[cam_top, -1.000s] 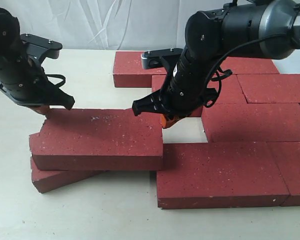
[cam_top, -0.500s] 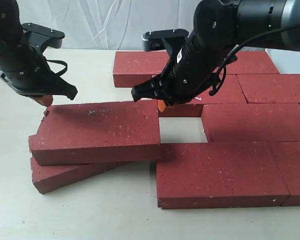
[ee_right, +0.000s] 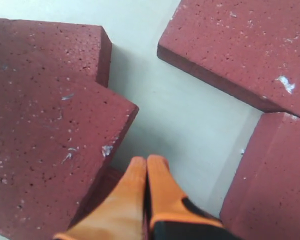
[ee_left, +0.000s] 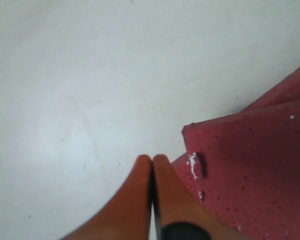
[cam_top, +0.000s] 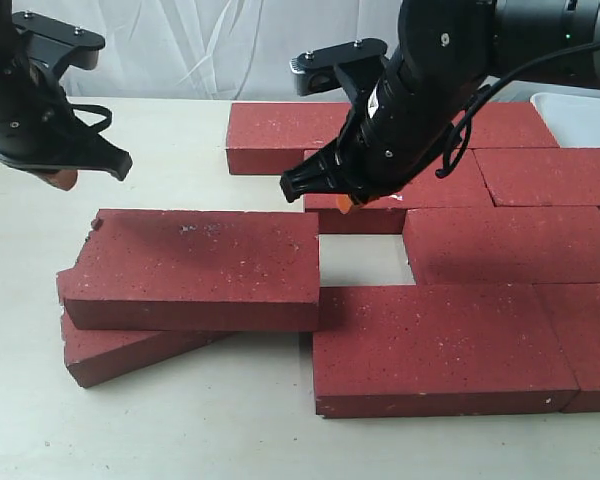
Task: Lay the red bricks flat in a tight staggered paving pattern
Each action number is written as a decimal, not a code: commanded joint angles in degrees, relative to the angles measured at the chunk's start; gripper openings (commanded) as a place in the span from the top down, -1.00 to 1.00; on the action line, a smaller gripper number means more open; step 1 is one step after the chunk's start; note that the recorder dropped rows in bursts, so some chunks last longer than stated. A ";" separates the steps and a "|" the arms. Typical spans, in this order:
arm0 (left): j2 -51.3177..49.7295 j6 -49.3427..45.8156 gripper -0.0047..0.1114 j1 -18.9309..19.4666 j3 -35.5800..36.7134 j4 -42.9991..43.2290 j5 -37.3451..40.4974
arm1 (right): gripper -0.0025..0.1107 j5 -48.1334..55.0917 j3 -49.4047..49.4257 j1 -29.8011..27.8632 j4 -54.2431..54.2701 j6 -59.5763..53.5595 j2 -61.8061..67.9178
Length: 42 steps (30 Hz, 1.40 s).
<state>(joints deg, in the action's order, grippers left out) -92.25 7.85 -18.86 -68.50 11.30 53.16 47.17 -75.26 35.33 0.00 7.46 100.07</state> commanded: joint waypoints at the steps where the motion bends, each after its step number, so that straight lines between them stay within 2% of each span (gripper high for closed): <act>1: 0.53 0.94 0.92 -0.09 -0.43 0.89 0.56 | 0.97 0.24 0.14 0.06 -0.82 0.17 -0.49; 9: -3.35 0.94 0.92 -0.09 1.87 0.77 0.85 | 0.97 1.10 0.14 0.06 0.00 0.17 4.65; 14: -6.83 -0.02 0.92 -0.09 1.87 -0.60 2.29 | 0.97 1.10 0.14 0.06 5.03 0.05 8.42; 25: -8.61 -10.04 0.92 -0.09 1.77 -13.31 2.35 | 0.97 0.26 0.14 0.06 14.00 -5.65 8.85; 37: -8.00 -9.53 0.92 -0.09 -3.02 -13.21 3.55 | 0.97 -1.71 0.14 -0.04 11.23 -5.65 4.31; 42: -8.00 -9.53 0.92 -0.09 -3.50 -14.96 -0.23 | 0.97 -3.64 0.14 -1.81 9.09 -2.85 2.03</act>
<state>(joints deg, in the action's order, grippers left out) -100.67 -1.77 -18.38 -71.38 1.93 56.34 48.08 -74.85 34.57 7.36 3.73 103.62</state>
